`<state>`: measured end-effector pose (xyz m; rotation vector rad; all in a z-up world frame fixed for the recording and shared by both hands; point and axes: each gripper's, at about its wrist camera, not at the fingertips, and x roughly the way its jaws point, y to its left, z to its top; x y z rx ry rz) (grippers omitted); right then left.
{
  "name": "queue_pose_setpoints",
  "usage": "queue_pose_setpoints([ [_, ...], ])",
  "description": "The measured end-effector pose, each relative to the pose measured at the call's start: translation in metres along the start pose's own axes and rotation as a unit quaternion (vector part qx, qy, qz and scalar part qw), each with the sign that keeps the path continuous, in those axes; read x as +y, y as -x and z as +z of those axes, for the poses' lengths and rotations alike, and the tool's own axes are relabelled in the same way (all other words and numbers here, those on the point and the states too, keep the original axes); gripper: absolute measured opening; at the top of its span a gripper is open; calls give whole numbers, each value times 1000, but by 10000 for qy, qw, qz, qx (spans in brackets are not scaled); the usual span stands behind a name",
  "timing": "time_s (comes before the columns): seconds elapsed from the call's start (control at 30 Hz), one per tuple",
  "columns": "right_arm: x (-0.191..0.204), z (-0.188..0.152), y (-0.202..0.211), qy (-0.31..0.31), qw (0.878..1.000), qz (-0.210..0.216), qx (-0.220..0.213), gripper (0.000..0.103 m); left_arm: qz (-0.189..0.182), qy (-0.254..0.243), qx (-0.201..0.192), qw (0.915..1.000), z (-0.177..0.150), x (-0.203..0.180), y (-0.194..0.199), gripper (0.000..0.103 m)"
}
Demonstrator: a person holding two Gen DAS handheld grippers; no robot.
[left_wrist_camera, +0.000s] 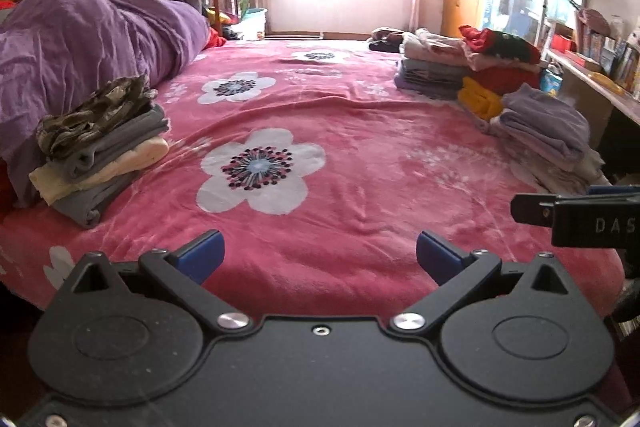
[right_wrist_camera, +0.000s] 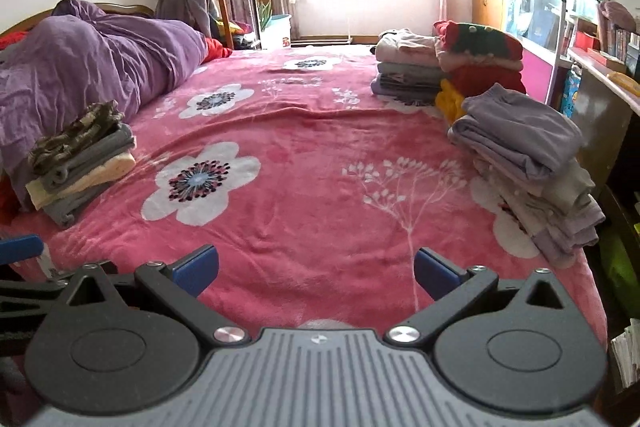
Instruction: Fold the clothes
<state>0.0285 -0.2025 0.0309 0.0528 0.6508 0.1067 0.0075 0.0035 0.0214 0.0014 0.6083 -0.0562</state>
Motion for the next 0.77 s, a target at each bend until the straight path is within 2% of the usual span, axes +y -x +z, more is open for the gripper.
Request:
queue_pose_setpoints([
  [0.17,8,-3,12,38,10000,-3,7,103,-96,134,38,9999,0,2,10,102],
  [0.43,18,-3,24,97,9999,31,-34,103,-68,107,-130,9998,1,4,26,102],
  [0.77,19,-7,27,81,9999,75,-19,103,-81,195,-77,9997,0,9,24,102],
])
